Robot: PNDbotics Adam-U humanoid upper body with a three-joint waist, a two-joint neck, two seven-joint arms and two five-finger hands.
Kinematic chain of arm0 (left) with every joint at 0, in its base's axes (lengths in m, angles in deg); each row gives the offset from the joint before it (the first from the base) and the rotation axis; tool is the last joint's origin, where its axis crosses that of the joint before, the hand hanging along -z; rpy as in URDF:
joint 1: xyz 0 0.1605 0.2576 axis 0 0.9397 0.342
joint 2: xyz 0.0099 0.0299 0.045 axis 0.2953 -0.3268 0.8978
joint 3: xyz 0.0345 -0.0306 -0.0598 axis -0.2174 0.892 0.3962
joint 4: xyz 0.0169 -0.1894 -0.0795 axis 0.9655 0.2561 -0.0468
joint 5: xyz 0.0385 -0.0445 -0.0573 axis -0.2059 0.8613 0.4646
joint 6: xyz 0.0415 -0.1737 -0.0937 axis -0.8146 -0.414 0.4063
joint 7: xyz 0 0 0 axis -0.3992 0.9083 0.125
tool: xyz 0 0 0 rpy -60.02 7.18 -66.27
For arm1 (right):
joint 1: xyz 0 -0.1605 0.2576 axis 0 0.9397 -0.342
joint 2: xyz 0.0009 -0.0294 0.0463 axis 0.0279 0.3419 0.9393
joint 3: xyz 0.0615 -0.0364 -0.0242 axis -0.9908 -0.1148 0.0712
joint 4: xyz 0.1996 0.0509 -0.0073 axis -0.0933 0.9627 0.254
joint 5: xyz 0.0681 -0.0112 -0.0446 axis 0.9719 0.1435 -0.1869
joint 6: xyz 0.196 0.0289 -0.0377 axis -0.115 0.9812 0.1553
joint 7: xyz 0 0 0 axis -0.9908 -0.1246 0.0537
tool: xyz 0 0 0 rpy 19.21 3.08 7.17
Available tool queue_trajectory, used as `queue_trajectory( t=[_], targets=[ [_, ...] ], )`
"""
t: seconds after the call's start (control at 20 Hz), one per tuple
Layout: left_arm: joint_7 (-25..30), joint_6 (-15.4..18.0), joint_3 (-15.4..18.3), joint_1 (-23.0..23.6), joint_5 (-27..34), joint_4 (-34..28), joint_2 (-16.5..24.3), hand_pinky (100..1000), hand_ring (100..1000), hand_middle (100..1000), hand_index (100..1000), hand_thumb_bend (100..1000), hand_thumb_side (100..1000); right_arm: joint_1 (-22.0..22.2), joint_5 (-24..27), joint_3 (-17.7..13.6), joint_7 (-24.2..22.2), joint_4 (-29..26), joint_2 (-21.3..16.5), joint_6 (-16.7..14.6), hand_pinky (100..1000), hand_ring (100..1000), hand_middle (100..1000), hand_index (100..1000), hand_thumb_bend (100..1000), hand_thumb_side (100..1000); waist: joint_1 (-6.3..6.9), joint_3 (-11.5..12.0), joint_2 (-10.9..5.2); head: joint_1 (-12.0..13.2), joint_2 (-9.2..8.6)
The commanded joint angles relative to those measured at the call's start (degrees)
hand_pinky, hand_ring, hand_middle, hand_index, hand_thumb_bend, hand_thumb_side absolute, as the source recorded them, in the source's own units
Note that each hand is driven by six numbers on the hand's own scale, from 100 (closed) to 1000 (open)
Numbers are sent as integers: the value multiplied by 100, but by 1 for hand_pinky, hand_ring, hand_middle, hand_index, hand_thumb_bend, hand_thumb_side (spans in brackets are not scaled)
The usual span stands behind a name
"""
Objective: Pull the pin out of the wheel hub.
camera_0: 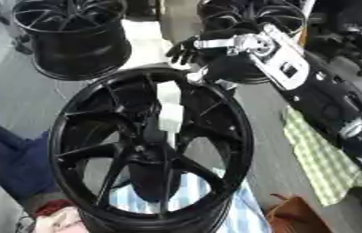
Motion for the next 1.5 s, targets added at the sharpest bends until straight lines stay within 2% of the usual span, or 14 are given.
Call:
queue_trajectory(
  t=[0.05,0.4,0.95,1.5],
  targets=[
    [21,6,-12,-78,55,-133,39,689,1000,659,808,100,842,-99,-89,-44,6,29,-24,-58,849,859,856,964,100,547,31,12,-28,-32,-15],
    [24,-1,-18,-91,60,-135,31,688,1000,658,808,100,842,-79,-289,5,-56,119,82,-156,852,856,848,960,100,540,34,34,-24,-49,-15],
    [35,-7,-27,-101,53,-134,27,687,1000,656,808,100,843,-53,-542,101,-399,159,212,-309,858,851,837,950,100,523,32,52,-26,-49,-15],
    [60,-25,-50,-145,66,-143,8,687,1000,656,808,100,842,-46,-1004,136,-575,124,278,-456,863,842,810,932,100,521,28,122,-16,-85,-15]
  ],
)
